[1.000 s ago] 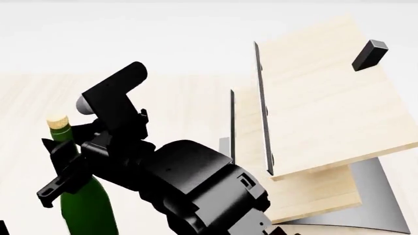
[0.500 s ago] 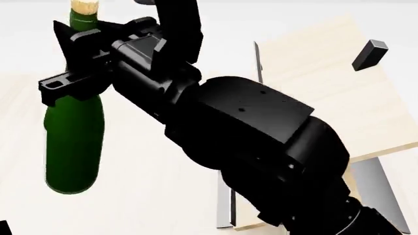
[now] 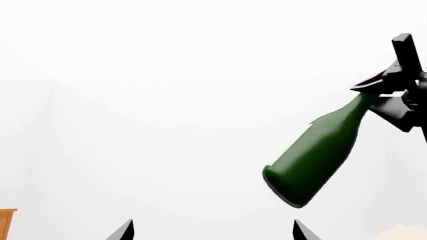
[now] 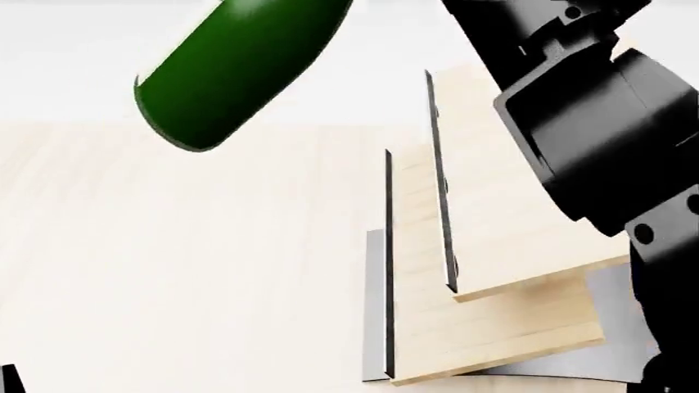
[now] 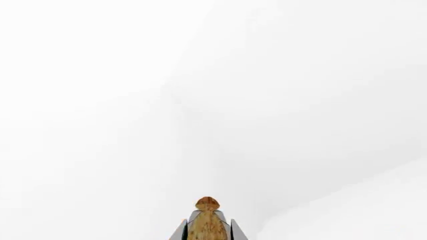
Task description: Put the wine bottle on the wine rack.
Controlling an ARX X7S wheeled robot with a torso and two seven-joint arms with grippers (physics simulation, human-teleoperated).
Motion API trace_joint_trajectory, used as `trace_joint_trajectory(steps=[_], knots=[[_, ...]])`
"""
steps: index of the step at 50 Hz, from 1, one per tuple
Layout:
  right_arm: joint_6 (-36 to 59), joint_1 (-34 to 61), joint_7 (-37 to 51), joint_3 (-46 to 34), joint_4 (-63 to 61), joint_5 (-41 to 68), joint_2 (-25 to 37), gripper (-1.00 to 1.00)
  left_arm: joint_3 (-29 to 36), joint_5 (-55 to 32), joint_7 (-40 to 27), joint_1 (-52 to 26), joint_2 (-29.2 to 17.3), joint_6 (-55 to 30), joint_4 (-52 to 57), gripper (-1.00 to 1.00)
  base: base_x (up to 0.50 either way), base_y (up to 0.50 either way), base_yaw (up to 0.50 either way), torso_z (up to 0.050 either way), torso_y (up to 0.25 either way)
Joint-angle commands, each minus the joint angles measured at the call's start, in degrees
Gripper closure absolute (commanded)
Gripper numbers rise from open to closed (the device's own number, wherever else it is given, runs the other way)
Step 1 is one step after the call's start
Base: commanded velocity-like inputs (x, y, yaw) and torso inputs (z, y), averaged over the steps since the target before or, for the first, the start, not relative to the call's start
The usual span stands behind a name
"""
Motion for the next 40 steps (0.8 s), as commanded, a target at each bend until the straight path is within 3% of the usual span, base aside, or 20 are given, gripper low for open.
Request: trace_joint_trajectory(steps=[1, 18, 40], knots=[[-4.1, -1.4, 5.5, 9.0, -0.9, 3.5, 3.9, 1.0, 0.2, -0.1, -0.2, -0.2, -0.2, -0.6, 0.0, -1.0, 0.0, 0.0, 0.0, 0.0, 0.0], [-9.8, -6.9, 6.9, 16.2, 2.8, 3.7, 7.1, 1.0, 0.8, 0.4, -0.5, -0.6, -0.3, -0.3, -1.1, -1.0, 0.0, 0.0, 0.0, 0.0, 0.001], [-9.1, -11.6, 1.7, 17.8, 6.5, 3.5, 10.7, 1.0, 0.9, 0.2, -1.0, -0.8, -0.8, -0.6, -0.8, -1.0, 0.0, 0.0, 0.0, 0.0, 0.0]])
